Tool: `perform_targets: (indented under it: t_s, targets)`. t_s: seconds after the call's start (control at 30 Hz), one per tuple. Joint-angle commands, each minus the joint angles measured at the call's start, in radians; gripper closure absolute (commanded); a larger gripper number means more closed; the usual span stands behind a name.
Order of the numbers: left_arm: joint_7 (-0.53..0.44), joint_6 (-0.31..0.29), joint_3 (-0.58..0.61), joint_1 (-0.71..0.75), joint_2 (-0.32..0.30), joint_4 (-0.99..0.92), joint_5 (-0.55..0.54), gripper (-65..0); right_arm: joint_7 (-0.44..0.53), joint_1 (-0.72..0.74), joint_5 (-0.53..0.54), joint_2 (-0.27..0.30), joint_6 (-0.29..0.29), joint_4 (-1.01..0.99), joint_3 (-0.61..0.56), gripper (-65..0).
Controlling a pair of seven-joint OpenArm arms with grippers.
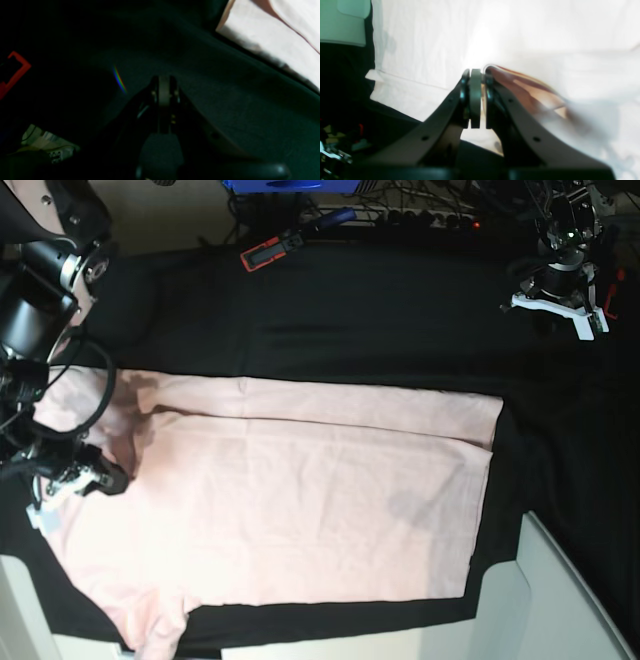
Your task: Fold the T-shirt properly
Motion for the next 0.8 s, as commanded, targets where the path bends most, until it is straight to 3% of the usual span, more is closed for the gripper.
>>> perform_targets:
  t_s: [0.0, 0.3, 0.47, 0.77]
  targets:
    - [-0.022, 0.0, -0.005, 0.003, -0.01, 0.021, -0.006, 0.0, 0.014, 0.041, 0.025, 0.015, 0.007, -0.009, -0.001, 0.0]
    - [-0.022, 0.0, -0.005, 0.004, -0.01, 0.018, -0.006, 0.0, 0.085, 0.106, 0.025, 0.053, 0.007, -0.173, -0.01, 0.0]
    - [-0.022, 0.0, -0.005, 0.009, -0.01, 0.016, -0.006, 0.0, 0.131, 0.134, 0.03, 0.067, 0.007, -0.202, -0.147, 0.0]
    - [-0.022, 0.0, -0.005, 0.01, -0.01, 0.015, -0.006, 0.0, 0.214, 0.189, 0.027, 0.065, 0.007, -0.294, -0.246, 0.0]
